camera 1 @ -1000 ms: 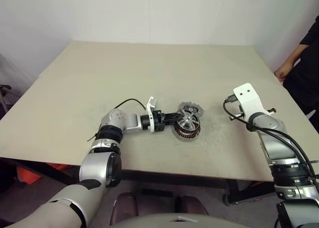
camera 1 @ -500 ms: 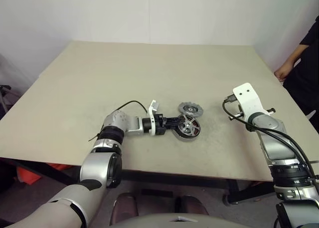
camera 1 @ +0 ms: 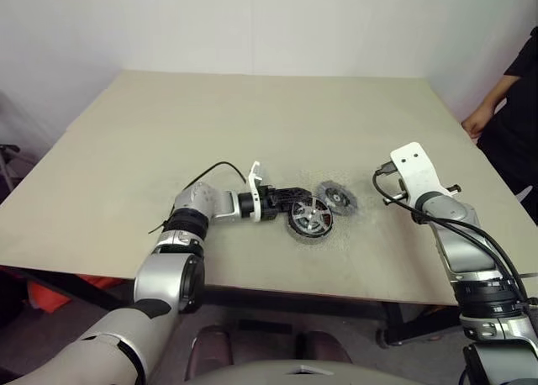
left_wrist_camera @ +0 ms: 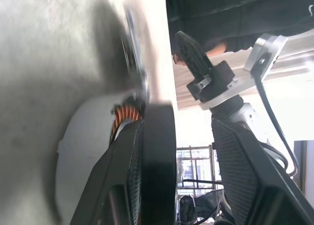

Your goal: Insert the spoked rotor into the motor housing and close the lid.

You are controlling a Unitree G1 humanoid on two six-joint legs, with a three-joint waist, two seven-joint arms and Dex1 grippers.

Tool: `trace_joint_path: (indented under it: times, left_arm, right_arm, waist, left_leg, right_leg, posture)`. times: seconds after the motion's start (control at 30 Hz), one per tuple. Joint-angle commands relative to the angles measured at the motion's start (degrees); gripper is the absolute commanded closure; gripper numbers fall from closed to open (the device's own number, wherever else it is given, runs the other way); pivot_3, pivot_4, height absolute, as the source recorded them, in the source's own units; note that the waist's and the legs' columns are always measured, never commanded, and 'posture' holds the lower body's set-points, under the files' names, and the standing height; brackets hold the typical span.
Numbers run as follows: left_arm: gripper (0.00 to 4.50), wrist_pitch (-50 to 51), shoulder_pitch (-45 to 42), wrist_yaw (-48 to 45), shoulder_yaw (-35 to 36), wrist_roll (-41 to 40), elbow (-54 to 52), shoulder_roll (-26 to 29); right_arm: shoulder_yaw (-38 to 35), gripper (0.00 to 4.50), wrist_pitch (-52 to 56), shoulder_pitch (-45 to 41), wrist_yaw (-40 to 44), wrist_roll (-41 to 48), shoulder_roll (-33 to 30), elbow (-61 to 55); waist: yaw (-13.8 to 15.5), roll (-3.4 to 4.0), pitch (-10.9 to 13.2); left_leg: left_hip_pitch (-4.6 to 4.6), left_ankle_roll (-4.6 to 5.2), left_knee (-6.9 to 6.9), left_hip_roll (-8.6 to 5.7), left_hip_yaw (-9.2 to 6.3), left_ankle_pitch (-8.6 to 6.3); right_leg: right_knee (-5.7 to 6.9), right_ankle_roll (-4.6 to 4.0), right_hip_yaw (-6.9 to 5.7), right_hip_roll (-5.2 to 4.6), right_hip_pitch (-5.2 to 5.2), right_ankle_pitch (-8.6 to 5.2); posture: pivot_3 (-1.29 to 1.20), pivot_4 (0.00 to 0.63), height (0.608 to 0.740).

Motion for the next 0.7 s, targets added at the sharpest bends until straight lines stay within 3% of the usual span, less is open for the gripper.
trace_joint_path:
  times: [0.03,0.43,0.7]
  left_arm:
    - [2.20,-1.0,-1.5,-0.9,1.1,-0.6,-2.4,1.5]
    - [2.20,-0.6,3.3,-3.4,2.0,-4.9,-13.2,0.1]
    - [2.20,-2.7,4.7,-2.9,1.2,-3.7,-14.4,1.7]
  right_arm:
    - [-0.4,4.50,-1.1,-1.5,0.1,-0.2,0.2,-2.6]
    - [0.0,4.50,-1.6,-1.2,0.9,-0.2,1.0,-3.3]
    - [-0.5,4.50,-3.1,-1.8,2.6,1.4,1.7,-5.3]
  waist:
    - [0.0,0.01,0.0]
    - [0.2,0.01,0.0]
    - [0.2,0.02,0.0]
  left_leg:
    - [0.01,-0.01,-0.05,0.03,0.00,0.00]
    - [-0.07,-0.03,-0.19,0.02,0.00,0.02]
    - [-0.05,-0.03,-0.20,0.02,0.00,0.03]
  right_leg:
    - [0.00,-0.01,0.00,0.04,-0.02,0.00]
    - [-0.13,-0.02,-0.03,0.03,-0.07,-0.01]
    - [-0.12,-0.02,-0.02,0.04,-0.07,-0.01]
  posture:
    - [0.00,0.000,0.740]
    - [0.00,0.000,0.740]
    - [0.00,0.000,0.740]
